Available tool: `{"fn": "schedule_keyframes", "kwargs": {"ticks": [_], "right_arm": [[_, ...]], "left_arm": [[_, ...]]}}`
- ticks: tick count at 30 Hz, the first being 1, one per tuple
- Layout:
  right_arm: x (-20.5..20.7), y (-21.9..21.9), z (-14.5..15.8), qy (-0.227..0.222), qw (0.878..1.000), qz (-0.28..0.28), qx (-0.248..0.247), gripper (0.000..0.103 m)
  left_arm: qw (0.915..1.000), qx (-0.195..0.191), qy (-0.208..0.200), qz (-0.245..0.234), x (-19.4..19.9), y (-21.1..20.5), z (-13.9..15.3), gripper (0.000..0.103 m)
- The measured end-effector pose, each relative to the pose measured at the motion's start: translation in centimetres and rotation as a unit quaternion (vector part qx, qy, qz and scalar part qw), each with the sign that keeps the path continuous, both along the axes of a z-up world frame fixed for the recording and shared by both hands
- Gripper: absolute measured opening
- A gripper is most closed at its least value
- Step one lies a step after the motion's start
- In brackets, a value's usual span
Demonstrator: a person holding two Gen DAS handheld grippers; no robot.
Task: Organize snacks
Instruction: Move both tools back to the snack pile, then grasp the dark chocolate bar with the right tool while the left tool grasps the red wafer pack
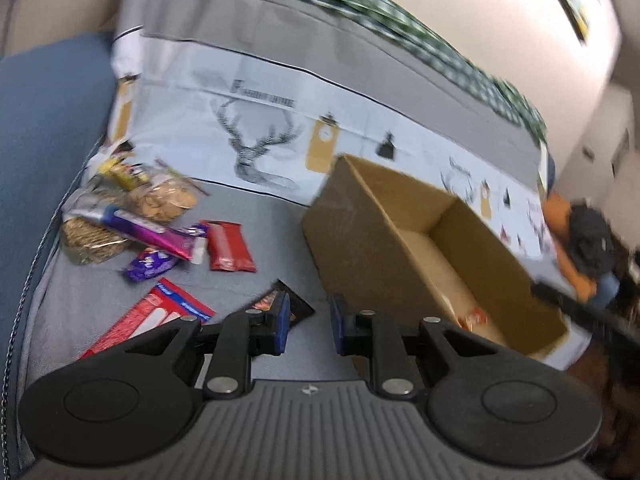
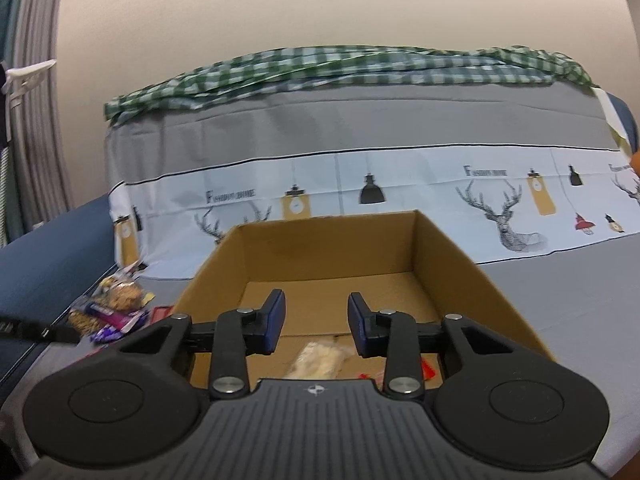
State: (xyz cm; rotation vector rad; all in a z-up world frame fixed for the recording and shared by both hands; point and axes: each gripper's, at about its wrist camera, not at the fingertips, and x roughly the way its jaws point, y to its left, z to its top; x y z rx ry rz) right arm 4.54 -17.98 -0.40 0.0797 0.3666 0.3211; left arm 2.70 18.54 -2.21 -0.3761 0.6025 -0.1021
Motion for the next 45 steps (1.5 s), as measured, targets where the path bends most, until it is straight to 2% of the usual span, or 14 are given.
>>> {"fn": "schedule_keyframes", "kwargs": {"ticks": [7, 11, 17, 18, 20, 24, 26, 27, 33, 35, 37, 38, 41, 45], "right_arm": [[-1.6, 3.6, 0.6, 0.01, 0.996, 0.081, -0.032, 0.024], [-2.1, 7.4, 2.2, 0.039, 0.991, 0.127, -0.015, 0.024], [-1.6, 16.8, 2.9, 0.093, 0.982, 0.166, -0.017, 0.026], [-1.2, 18.4, 2.5, 0.107, 0.981, 0.162, -0.019, 0.028], [-0.1, 21.0, 1.3, 0.136, 0.98, 0.145, -0.03, 0.043], [2.6, 24.9, -1.7, 0.199, 0.974, 0.099, -0.049, 0.049], [3.8, 26.2, -3.2, 0.219, 0.972, 0.069, -0.058, 0.068], [4.7, 26.8, -3.9, 0.233, 0.969, 0.045, -0.062, 0.072], [9.0, 27.3, -7.0, 0.307, 0.949, -0.052, -0.054, 0.075], [10.1, 27.4, -8.0, 0.326, 0.941, -0.068, -0.054, 0.083], [10.4, 27.3, -8.4, 0.327, 0.941, -0.07, -0.054, 0.08], [10.3, 27.4, -8.4, 0.318, 0.943, -0.069, -0.062, 0.065], [9.6, 26.9, -8.4, 0.302, 0.949, -0.049, -0.076, 0.043], [8.0, 25.6, -8.1, 0.286, 0.953, 0.001, -0.103, 0.041]], "left_arm": [[0.9908, -0.104, 0.025, 0.082, -0.1, 5.1, -1.1, 0.024], [0.9833, -0.131, 0.031, 0.122, -0.6, 6.9, -1.4, 0.024], [0.9758, -0.151, 0.046, 0.151, -0.7, 8.4, -2.1, 0.024], [0.9754, -0.151, 0.043, 0.155, -0.8, 8.5, -2.1, 0.024], [0.9752, -0.144, 0.035, 0.164, -1.1, 8.6, -1.9, 0.024], [0.9748, -0.14, 0.038, 0.169, -1.3, 8.9, -2.0, 0.025], [0.973, -0.148, 0.045, 0.171, -1.4, 9.2, -2.3, 0.028], [0.9719, -0.153, 0.046, 0.172, -1.3, 9.3, -2.3, 0.028], [0.9708, -0.161, 0.048, 0.171, -1.0, 9.5, -2.6, 0.028], [0.9717, -0.158, 0.049, 0.169, -1.1, 9.5, -2.6, 0.028], [0.971, -0.161, 0.05, 0.17, -1.1, 9.7, -2.7, 0.028], [0.9702, -0.164, 0.05, 0.171, -1.1, 9.8, -2.8, 0.028], [0.9698, -0.166, 0.054, 0.17, -1.0, 9.8, -3.0, 0.028], [0.9702, -0.165, 0.065, 0.165, -0.6, 9.7, -3.2, 0.038]]}}
